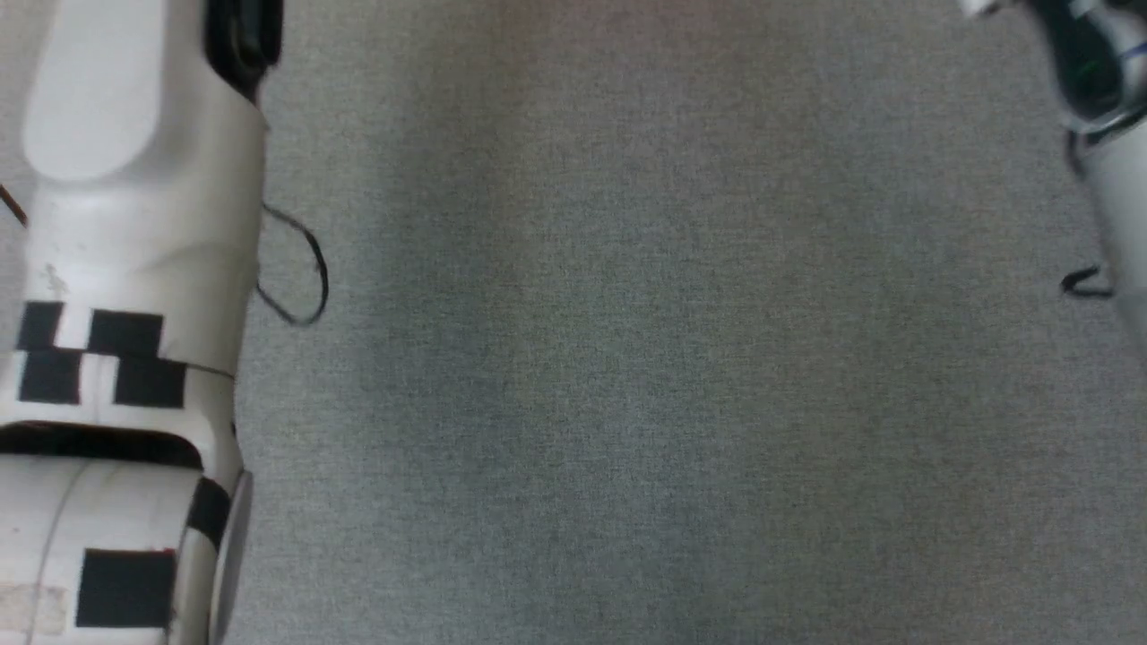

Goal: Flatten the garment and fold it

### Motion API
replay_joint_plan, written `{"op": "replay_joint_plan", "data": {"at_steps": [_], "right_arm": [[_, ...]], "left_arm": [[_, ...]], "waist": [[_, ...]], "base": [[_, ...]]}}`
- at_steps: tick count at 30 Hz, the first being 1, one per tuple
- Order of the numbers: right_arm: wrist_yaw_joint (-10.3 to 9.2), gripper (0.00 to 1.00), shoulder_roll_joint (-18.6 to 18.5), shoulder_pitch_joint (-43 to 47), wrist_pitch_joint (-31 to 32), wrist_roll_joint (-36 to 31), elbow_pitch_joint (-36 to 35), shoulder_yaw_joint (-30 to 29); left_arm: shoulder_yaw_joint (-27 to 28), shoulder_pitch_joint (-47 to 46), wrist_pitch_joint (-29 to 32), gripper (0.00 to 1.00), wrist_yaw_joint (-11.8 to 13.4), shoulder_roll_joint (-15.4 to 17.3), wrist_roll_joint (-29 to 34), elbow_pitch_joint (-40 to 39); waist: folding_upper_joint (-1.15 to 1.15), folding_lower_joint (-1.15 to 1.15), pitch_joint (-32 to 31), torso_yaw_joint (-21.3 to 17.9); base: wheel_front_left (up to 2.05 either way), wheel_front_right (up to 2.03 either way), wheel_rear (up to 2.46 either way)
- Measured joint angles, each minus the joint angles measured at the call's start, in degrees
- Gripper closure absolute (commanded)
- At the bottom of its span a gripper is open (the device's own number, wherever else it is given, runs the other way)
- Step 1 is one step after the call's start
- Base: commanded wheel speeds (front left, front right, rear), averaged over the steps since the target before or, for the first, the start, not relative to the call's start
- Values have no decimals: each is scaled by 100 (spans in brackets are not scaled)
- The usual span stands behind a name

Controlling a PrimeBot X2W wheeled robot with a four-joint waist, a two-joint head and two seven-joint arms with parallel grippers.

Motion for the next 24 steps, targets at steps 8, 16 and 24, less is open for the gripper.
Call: {"op": "replay_joint_plan", "data": {"at_steps": [8, 16, 24], "right_arm": [[-1, 100, 214, 1004, -587, 422, 938, 797], [-1, 100, 94, 2722, -964, 578, 532, 1424], [-1, 100, -355, 4454, -861, 211, -953, 1269]], "left_arm": [[-36, 1172, -87, 100, -288, -175, -87, 913], [130, 3170, -92, 100, -322, -107, -56, -112], [67, 5540, 257, 100, -212, 202, -7, -1767]], "waist": [[0, -2, -24, 6], [0, -4, -663, 25], [0, -5, -1439, -12]], "base": [[0, 0, 0], [0, 0, 0], [0, 0, 0]]}}
